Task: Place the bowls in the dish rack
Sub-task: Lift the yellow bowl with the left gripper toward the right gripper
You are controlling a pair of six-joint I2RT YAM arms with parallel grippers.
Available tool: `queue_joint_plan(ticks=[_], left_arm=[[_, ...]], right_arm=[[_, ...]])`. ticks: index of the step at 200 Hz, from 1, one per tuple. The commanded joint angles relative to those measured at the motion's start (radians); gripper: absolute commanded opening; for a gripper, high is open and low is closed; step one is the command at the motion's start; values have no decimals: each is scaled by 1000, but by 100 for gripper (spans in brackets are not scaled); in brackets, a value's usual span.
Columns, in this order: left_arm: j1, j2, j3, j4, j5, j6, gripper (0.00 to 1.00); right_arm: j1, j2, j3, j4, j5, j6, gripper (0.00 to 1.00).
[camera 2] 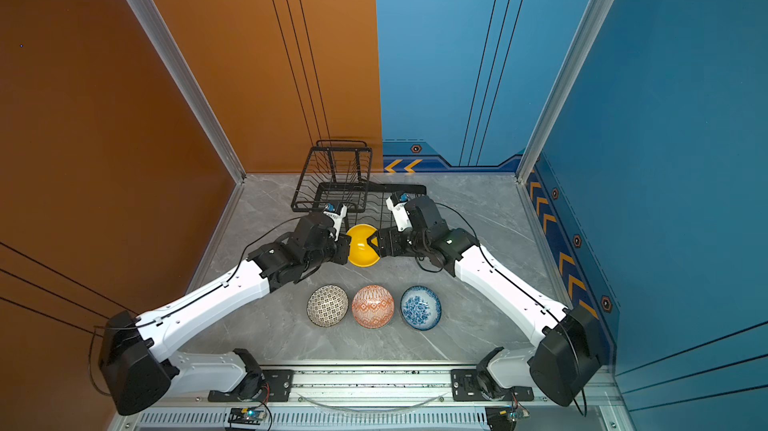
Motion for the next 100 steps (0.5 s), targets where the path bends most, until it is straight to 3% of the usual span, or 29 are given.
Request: queue_joint_plan(ticks=[1, 26, 100], left_arm=[[-6, 24, 64, 56, 37, 34, 0], [-2, 39, 79, 65, 46, 47, 0], [7, 34, 57, 82, 71, 37, 0]], right_arm=[[11, 35, 49, -31, 104, 24, 87], [11, 67, 69, -41, 148, 35, 73], [8, 81, 78, -43, 159, 24, 16]])
